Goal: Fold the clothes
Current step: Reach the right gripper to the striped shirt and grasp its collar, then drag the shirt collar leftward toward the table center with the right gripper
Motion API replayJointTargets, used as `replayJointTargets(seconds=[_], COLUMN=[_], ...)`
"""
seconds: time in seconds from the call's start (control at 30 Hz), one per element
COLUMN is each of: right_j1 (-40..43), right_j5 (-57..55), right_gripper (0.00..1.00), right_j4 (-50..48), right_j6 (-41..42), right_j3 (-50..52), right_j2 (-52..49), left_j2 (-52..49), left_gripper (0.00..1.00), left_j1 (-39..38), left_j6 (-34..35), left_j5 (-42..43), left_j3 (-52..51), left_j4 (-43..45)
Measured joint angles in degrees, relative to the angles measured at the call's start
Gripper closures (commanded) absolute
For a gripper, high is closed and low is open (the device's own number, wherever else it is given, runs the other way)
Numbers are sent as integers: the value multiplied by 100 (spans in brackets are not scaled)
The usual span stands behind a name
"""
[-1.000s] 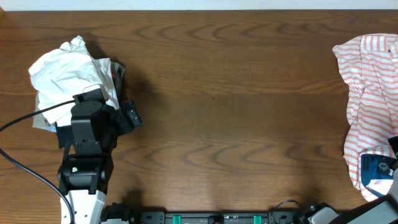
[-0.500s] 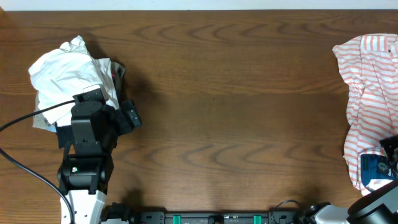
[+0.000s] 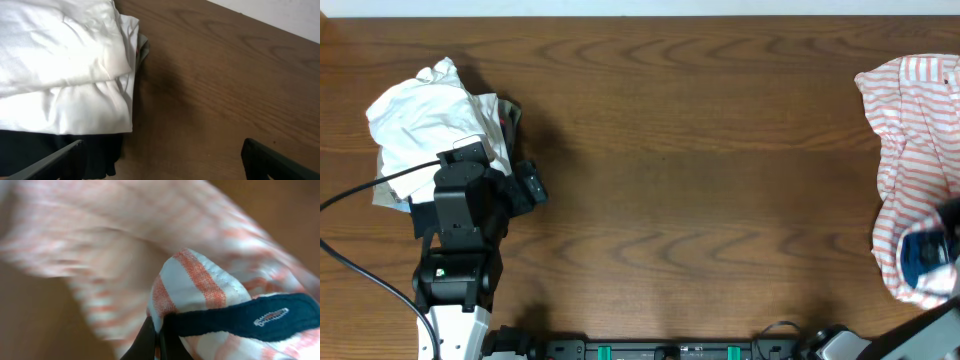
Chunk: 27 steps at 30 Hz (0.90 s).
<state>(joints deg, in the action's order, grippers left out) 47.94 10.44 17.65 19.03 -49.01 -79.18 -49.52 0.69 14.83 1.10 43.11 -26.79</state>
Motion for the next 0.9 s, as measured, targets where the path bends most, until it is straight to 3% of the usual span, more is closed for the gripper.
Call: replayJointTargets(seconds=[0.2,0.4,0.63,0.9], right_j1=[-1663,-3775,-5733,-7152], right_j5=[800,909,717,931], right_gripper=[99,99,99,99], right_j4=[-50,-157,-710,-1810], right_j6=[-20,-28,-229,-590], right_j3=[-463,-483,-483,-483], right_j2=[702,651,-98,-1351], left_j2=[-4,-24,-33,-177], left_gripper=[2,2,2,2], left_j1=[0,0,0,0], left_j6=[2,2,2,2], left_j5=[0,0,0,0], left_j3=[0,0,0,0], left_j4=[2,17,63,92])
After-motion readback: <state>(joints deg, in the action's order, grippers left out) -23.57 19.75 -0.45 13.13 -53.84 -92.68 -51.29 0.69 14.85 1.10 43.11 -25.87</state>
